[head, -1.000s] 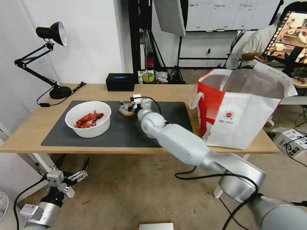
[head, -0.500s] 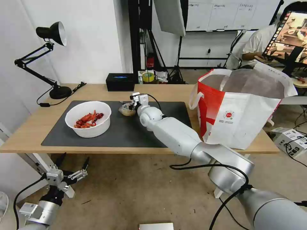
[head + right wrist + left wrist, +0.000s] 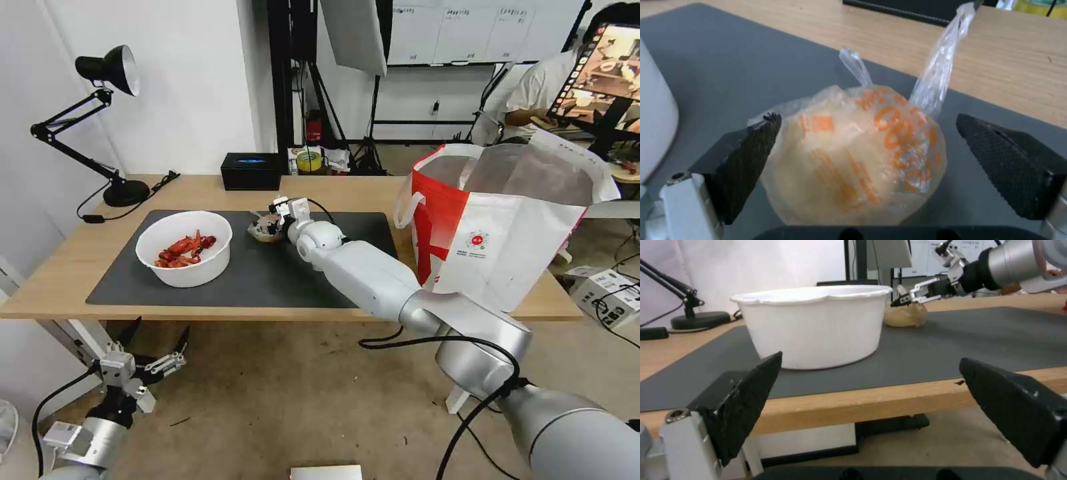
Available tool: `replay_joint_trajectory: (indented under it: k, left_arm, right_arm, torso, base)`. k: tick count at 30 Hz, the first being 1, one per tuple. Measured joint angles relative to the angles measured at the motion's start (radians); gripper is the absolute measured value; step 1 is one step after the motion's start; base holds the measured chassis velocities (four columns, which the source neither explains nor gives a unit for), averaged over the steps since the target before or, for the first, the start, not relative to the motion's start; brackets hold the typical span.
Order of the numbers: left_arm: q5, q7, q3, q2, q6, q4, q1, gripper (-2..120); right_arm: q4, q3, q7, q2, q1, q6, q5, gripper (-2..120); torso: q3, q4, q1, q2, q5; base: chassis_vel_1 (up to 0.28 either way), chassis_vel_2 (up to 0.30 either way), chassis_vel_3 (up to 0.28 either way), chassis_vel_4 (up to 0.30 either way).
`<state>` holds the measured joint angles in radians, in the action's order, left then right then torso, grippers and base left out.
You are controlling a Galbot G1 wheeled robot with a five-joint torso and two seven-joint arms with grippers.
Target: Pick up the trash from the table and place it into the takeout bag.
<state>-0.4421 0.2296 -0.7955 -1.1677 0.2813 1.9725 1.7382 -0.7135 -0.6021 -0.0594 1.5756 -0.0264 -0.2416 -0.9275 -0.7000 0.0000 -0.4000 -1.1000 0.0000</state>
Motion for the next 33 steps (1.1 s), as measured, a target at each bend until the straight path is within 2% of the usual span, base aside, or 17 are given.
replay_joint_trajectory:
  k: [7, 27, 31, 33]
  left_arm:
    - [0.003, 0.0, 0.003, 0.004, -0.001, 0.005, 0.0, 100]
    - [0.003, 0.001, 0.004, -0.002, 0.004, 0.011, 0.004, 100]
    - [0.004, 0.001, 0.005, -0.003, 0.005, 0.013, 0.007, 100]
    - [0.007, 0.001, 0.007, -0.006, 0.008, 0.015, 0.009, 100]
  right_arm:
    - [0.011, -0.03, 0.041, -0.001, 0.015, -0.004, 0.0, 100]
    - [0.015, -0.055, 0.046, 0.0, 0.013, -0.008, 0.005, 100]
    - [0.016, -0.053, 0.047, -0.001, 0.013, -0.008, 0.006, 92]
    - [0.016, -0.051, 0.047, -0.001, 0.011, -0.009, 0.005, 82]
  torso:
    - [0.0, 0.0, 0.0, 0.0, 0.0]
    - [0.0, 0.0, 0.0, 0.0, 0.0]
    - [0.0, 0.0, 0.0, 0.0, 0.0]
    - [0.0, 0.0, 0.0, 0.0, 0.0]
  base:
    - [0.0, 0.0, 0.0, 0.0]
    - [0.0, 0.0, 0.0, 0.0]
    - [0.0, 0.0, 0.0, 0.0]
    - [0.0, 0.0, 0.0, 0.0]
